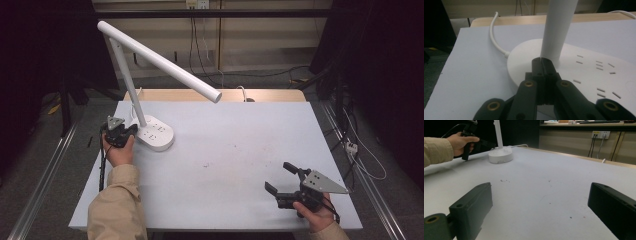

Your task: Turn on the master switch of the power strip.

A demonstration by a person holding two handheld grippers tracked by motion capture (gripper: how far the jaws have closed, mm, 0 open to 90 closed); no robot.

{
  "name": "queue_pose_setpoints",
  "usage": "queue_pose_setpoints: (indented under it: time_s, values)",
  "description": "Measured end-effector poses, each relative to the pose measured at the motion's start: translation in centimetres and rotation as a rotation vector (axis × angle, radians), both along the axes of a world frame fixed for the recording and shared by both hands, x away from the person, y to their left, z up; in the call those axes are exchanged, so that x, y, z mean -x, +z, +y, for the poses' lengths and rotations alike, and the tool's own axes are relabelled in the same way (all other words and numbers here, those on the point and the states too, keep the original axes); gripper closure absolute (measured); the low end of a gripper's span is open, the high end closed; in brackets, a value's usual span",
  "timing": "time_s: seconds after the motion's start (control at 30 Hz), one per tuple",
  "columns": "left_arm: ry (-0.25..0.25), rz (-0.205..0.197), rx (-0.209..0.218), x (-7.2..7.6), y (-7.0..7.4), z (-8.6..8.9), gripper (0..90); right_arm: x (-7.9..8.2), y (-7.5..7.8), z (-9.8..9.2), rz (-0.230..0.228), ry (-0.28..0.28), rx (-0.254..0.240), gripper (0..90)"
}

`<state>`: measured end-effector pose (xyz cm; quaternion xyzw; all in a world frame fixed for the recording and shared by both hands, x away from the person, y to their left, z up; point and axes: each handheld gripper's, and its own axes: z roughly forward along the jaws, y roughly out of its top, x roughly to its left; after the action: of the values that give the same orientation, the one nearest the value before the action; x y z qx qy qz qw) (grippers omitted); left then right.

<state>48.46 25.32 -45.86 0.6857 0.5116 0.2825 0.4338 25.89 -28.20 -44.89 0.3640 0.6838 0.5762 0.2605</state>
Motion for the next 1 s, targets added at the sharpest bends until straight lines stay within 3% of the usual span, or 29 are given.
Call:
queue_pose_setpoints:
  time_s: [0.27, 0.63, 1.0]
  values:
    - [-0.007, -0.005, 0.009, -0.16, -0.16, -0.26, 90.0, 0.00, -0.01, 0.01, 0.001, 0.001, 0.001, 5.2]
    - [0.009, -0.003, -0.032, -0.14, -0.15, -0.72, 90.0, 0.11, 0.01, -0.04, 0.002, 0.001, 0.000, 5.2]
    - [0.035, 0.007, -0.018, -0.13, -0.24, -0.87, 90.0, 0.22, 0.01, -0.03, 0.001, 0.004, 0.001, 5.1]
